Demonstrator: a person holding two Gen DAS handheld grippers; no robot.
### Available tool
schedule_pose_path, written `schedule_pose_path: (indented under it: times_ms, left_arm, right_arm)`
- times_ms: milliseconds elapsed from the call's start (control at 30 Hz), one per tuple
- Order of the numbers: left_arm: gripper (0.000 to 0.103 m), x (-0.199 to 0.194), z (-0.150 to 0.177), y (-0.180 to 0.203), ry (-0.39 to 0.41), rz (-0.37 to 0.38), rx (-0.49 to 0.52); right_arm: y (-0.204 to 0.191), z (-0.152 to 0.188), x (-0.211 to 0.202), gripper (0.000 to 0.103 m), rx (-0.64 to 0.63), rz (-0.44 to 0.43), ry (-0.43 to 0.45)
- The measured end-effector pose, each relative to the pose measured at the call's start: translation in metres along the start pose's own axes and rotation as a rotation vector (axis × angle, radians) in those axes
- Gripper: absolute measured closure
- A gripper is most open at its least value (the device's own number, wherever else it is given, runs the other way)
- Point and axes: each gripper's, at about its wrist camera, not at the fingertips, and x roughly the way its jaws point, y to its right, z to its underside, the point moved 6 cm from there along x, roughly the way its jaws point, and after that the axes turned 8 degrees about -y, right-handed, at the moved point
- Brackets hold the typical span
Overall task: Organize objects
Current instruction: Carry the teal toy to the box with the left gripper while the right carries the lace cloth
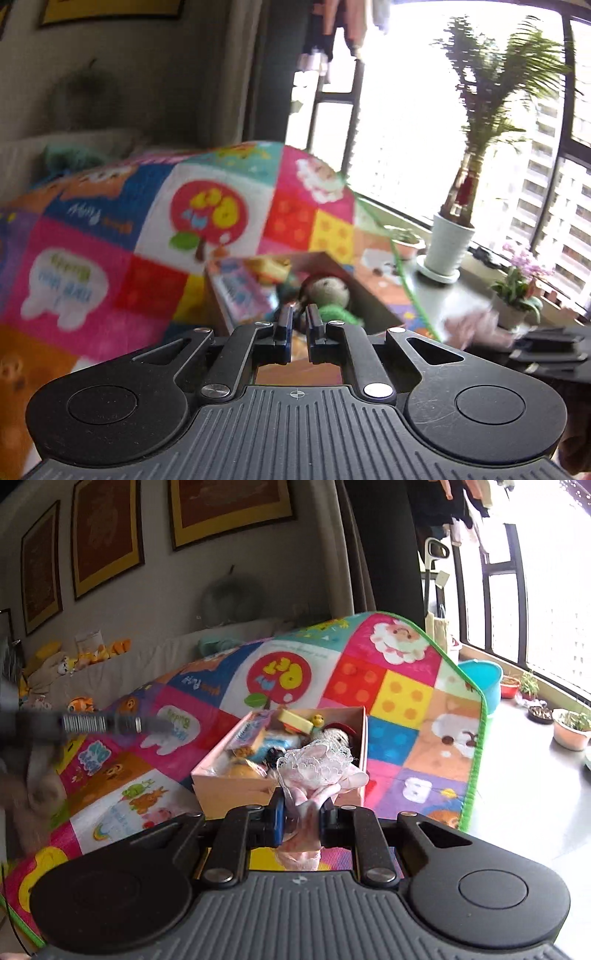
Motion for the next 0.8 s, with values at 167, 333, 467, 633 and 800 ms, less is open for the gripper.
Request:
schedule_pose_path:
  times_ms: [167,333,467,633,800]
  left_arm:
    - [0.091,-0.001,0.022,0.001,-0.067,-0.018,0.036]
    - [0.089,0.007,0.077,-0.008,-0.182,-0.08,0.034]
    - [0.089,0.023,0.095,-0.018,-0.215,-0.107,-0.034]
    - [0.087,0.052,0.103,-0.016,-0.287,-0.149,-0.016]
    - [0.086,0.063,0.11,-0.015,-0.293,-0.163,-0.027]
  right_arm:
    - [0.004,0.022,0.016,0.086,0.033,-0.036,-0.061]
    - [-0.004,0.049,0.043,0.084,0.037,-0.029,-0.148]
    - [-0.007,0.06,0.059,0.068,0.029,-0.007,-0.191]
    - [-0.008,0.065,0.058,0.044,0.023,0.008,-0.192]
    - [-0.009,0.061,0.059,0.044,0.0,0.019,-0.183]
